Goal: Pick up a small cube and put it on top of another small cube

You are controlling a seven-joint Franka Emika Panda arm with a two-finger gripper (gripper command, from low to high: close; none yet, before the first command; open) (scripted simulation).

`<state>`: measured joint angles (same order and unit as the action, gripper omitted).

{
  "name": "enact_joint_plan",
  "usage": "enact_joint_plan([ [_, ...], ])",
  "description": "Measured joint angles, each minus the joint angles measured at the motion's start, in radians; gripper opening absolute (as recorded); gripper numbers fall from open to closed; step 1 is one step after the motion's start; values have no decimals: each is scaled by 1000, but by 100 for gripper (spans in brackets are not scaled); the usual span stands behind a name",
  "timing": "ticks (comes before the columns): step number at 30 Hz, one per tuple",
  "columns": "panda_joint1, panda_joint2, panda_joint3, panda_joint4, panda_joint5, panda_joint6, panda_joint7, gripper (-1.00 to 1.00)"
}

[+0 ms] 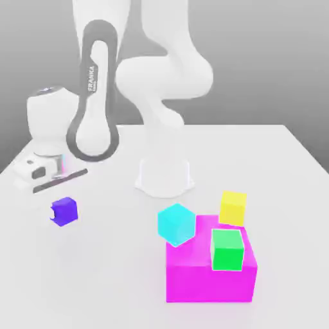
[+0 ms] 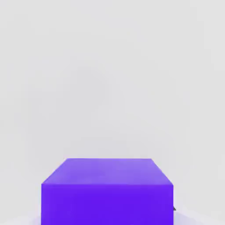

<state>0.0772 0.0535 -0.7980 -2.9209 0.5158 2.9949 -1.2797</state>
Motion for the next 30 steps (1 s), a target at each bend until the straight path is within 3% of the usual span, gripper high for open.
enact_joint_plan([
  [3, -11, -45, -62, -21, -244, -2, 173, -100],
  [7, -124, -91, -19, -35, -500, -22, 350, -100],
  [11, -198, -121, 16, -42, -652, -51, 451, -100],
  [17, -265, -150, 43, -52, -779, -96, 531, -100],
  [24, -265, -71, 134, 168, -1129, -142, 829, -100],
  [30, -51, -155, 261, 188, -1004, -263, 733, -100],
])
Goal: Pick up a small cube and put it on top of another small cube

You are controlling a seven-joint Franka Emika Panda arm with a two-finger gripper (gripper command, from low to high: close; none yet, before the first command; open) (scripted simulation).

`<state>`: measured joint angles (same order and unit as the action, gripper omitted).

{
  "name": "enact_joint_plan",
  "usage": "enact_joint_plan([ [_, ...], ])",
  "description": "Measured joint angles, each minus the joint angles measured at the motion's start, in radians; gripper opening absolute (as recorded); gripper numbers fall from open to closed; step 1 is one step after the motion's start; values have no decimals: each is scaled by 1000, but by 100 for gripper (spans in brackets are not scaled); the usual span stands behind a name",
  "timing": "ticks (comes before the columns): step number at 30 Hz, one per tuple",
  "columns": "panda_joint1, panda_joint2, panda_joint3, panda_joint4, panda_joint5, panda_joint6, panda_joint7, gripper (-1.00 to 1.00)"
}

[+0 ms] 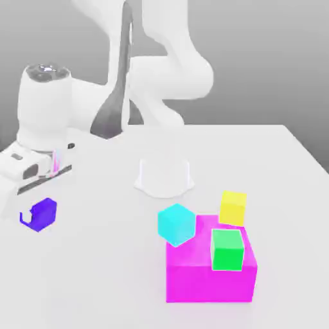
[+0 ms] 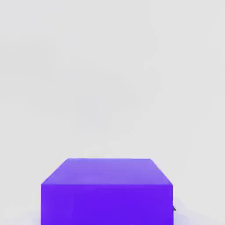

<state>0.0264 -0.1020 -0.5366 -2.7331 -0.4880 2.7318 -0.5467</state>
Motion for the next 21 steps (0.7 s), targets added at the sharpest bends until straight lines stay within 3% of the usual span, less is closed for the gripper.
enact_joint_plan([
  [14, 570, -427, 329, -93, 310, -417, -296, -100],
  [16, 611, -447, 332, -126, 334, -415, -325, -100],
  [20, 626, -346, 320, -176, 339, -269, -337, -100],
  [21, 627, -316, 317, -187, 338, -228, -338, 100],
])
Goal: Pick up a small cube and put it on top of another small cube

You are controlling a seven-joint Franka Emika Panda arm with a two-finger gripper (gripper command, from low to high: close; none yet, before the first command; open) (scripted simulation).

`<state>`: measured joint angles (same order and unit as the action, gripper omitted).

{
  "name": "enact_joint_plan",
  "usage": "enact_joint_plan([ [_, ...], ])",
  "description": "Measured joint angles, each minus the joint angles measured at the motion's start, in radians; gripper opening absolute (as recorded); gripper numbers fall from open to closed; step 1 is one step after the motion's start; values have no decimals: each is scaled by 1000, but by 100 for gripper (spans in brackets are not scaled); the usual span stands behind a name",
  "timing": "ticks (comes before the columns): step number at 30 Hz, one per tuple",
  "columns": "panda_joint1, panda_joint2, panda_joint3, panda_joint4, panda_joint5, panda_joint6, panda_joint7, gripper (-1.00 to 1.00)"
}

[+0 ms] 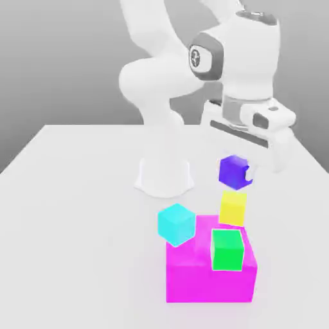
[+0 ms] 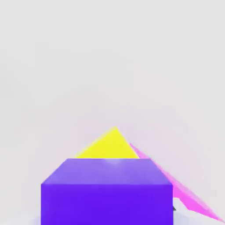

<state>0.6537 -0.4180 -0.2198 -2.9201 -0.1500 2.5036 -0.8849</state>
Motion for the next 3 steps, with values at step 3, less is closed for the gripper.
enact_joint_plan([
  [3, 0, 0, 0, 0, 0, 0, 0, 100],
])
